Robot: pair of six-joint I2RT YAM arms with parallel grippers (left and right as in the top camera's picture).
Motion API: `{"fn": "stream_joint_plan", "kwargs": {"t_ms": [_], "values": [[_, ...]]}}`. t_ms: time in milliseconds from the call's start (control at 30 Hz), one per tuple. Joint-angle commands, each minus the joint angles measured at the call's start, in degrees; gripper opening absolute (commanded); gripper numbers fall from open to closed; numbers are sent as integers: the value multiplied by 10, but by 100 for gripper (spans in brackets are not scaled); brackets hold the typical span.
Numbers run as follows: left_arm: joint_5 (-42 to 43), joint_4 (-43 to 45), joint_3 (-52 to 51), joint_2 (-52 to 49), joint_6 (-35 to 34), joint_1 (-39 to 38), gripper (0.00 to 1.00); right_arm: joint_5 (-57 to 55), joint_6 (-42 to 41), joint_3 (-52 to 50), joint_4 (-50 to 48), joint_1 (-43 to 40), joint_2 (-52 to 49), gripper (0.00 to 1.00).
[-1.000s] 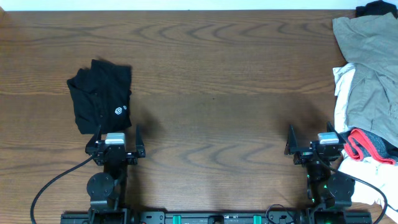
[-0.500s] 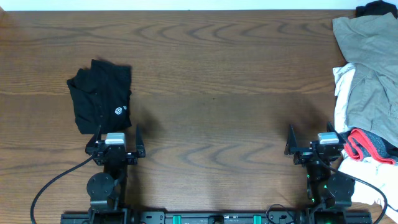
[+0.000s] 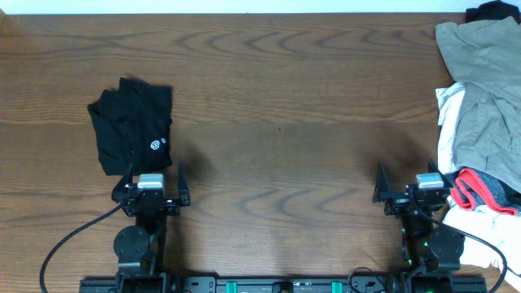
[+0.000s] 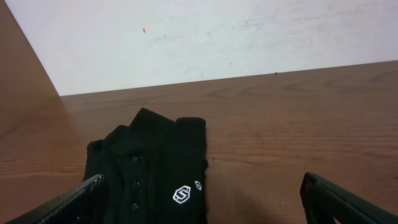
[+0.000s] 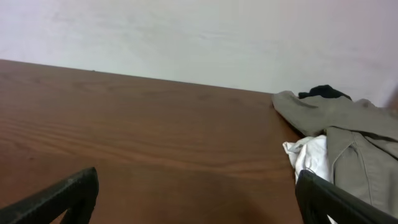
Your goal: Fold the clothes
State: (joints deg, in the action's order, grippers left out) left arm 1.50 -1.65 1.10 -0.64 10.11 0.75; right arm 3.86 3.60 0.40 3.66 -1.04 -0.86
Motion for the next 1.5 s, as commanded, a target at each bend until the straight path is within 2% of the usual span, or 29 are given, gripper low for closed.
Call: {"fn": "stream_joint_plan", "kwargs": {"t_ms": [0,567,700,767,967,1133,1300,1467], "values": [[-7,-24,-9,0,-7,3,98,-4,7,-1,3,3,1,99],[-7,-24,-9,0,-8,3,98,11,7,-1,2,3,1,99],[-7,-20,-7,0,-47,3,98,16,7,0,2,3,1,99],[-6,-18,7,0,-78,3,98,15,3,8,4,3,1,99],[-7,-31,92,-24,-84,3,98,-34,-30,89,43,3,-21,99],[-7,-84,210,-121,-102,3,98,-59,-30,212,123,2,-123,99],[-7,-191,349,-265,-102,3,98,-59,-29,380,251,2,-307,99],[8,-299,461,-390,-102,3,98,22,-28,545,377,3,-484,99]]}}
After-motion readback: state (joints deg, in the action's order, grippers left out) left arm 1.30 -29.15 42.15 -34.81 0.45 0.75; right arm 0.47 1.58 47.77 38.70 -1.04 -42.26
